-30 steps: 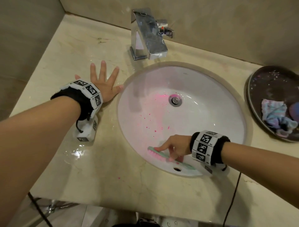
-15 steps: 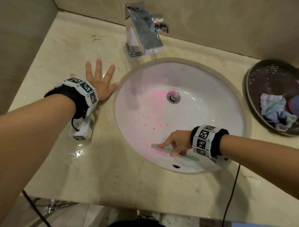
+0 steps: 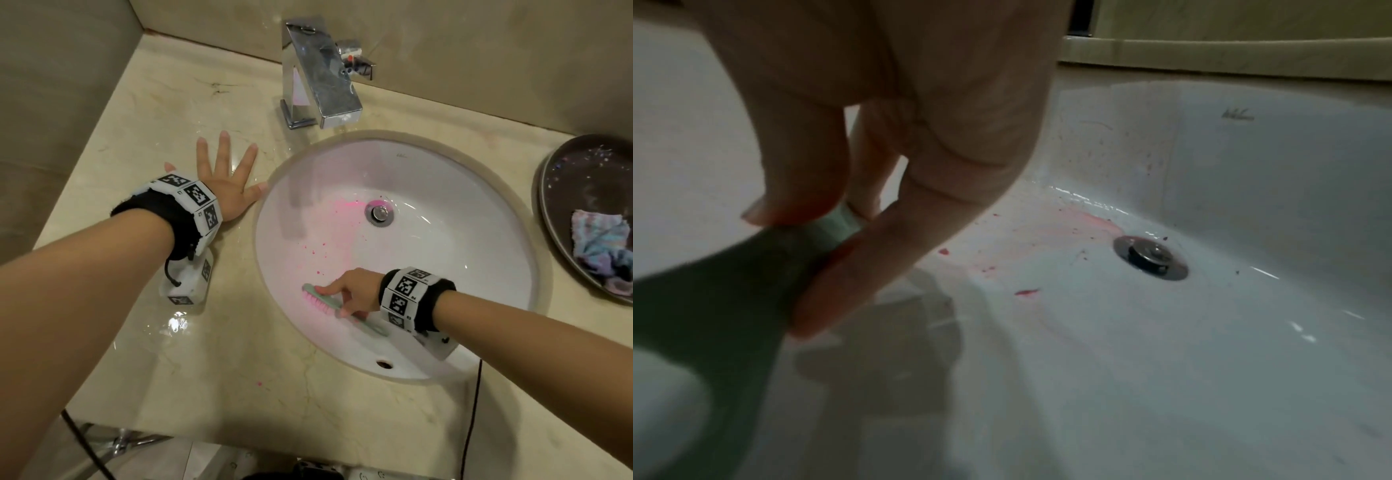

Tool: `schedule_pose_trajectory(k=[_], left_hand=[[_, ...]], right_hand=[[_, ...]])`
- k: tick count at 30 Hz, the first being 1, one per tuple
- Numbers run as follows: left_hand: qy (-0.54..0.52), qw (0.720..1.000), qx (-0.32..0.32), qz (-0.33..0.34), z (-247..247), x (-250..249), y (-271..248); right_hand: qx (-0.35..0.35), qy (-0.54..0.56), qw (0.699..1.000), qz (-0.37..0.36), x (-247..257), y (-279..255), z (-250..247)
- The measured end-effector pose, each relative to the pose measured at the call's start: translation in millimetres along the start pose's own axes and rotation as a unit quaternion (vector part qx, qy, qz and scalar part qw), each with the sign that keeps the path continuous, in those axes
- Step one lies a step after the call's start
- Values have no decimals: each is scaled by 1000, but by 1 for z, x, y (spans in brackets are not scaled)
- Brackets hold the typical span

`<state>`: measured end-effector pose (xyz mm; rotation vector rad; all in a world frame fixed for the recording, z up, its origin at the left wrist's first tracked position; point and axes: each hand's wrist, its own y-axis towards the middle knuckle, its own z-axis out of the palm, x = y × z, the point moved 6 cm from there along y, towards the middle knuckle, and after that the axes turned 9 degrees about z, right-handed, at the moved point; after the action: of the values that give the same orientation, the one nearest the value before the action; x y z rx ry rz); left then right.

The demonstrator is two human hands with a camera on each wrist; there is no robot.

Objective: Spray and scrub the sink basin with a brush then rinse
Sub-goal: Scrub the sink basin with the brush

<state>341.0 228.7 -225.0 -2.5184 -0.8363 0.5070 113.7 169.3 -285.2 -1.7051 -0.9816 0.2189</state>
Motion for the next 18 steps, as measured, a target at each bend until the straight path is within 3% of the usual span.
schedule_pose_trajectory(k=[4, 7, 10, 16, 18], left_hand=[[-2, 1000, -2, 1, 0, 0, 0], [-3, 1000, 1, 1, 0, 0, 1], [-3, 1000, 3, 0, 0, 1, 2], [-2, 1000, 4, 0, -1, -1, 0], [-2, 1000, 8, 0, -1, -1, 1]], right_hand=[[-43, 213, 976, -21, 27, 23, -6], [-133, 204, 970, 23, 32, 39, -27], [-171, 217, 958, 78, 25, 55, -50], [-253, 401, 871, 128, 5, 59, -95], [-248, 405, 869, 141, -4, 57, -100]])
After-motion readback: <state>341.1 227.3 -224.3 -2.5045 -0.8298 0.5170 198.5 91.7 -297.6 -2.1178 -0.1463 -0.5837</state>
